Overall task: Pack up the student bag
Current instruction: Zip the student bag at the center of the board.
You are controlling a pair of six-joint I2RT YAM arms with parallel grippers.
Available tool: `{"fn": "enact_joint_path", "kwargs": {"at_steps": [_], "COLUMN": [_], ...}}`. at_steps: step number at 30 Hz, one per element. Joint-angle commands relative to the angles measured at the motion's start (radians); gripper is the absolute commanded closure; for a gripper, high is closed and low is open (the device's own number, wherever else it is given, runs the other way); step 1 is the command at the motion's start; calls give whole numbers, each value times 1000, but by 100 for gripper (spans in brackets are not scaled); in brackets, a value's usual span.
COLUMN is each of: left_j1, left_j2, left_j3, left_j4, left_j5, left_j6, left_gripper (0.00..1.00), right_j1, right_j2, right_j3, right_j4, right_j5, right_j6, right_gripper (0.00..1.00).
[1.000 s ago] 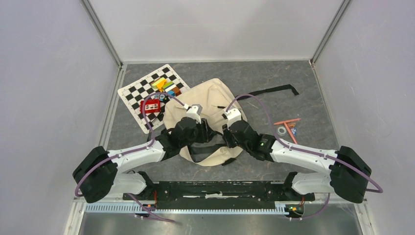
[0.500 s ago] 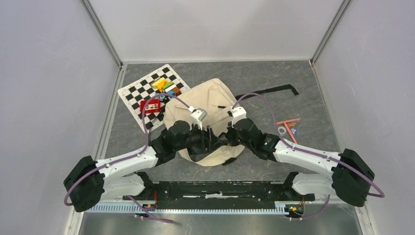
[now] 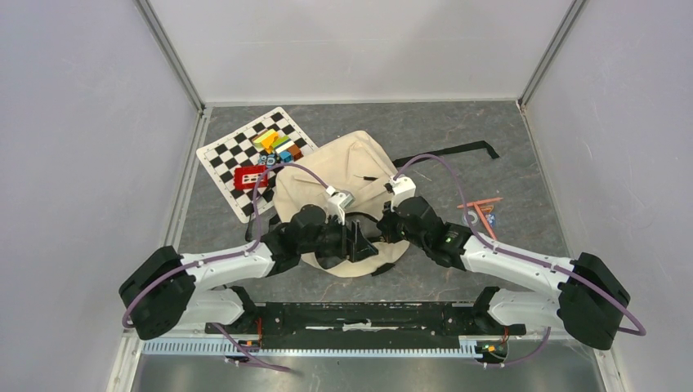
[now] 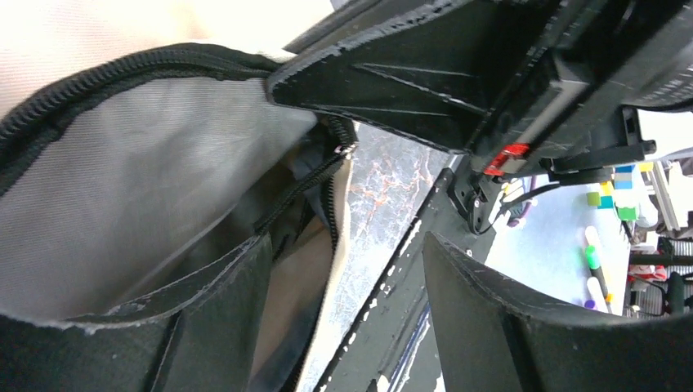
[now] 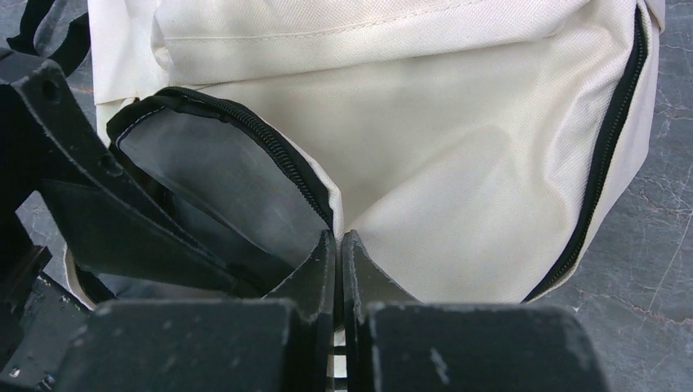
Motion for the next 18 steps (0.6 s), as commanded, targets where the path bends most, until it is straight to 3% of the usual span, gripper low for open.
{"fn": "enact_joint_path", "kwargs": {"at_steps": [1, 6, 12, 18], "left_j1": [28, 73, 77, 77], "left_j2": [24, 53, 161, 216], "left_j3": [9, -28, 1, 10], "left_j4": [60, 144, 308, 385], "left_j5": [-30, -13, 197, 270], "left_j6": [-22, -60, -90, -115], "left_gripper": [27, 24, 23, 36], "right_j1": [-7, -7, -7, -9], "right_j2": [-24, -25, -19, -19], "right_j3": [-6, -10, -10, -7], "right_j4": [46, 50, 57, 57], "right_j5": [-6, -18, -29, -32], "right_j6": [9, 12, 13, 12], "right_gripper": [100, 100, 100, 100]}}
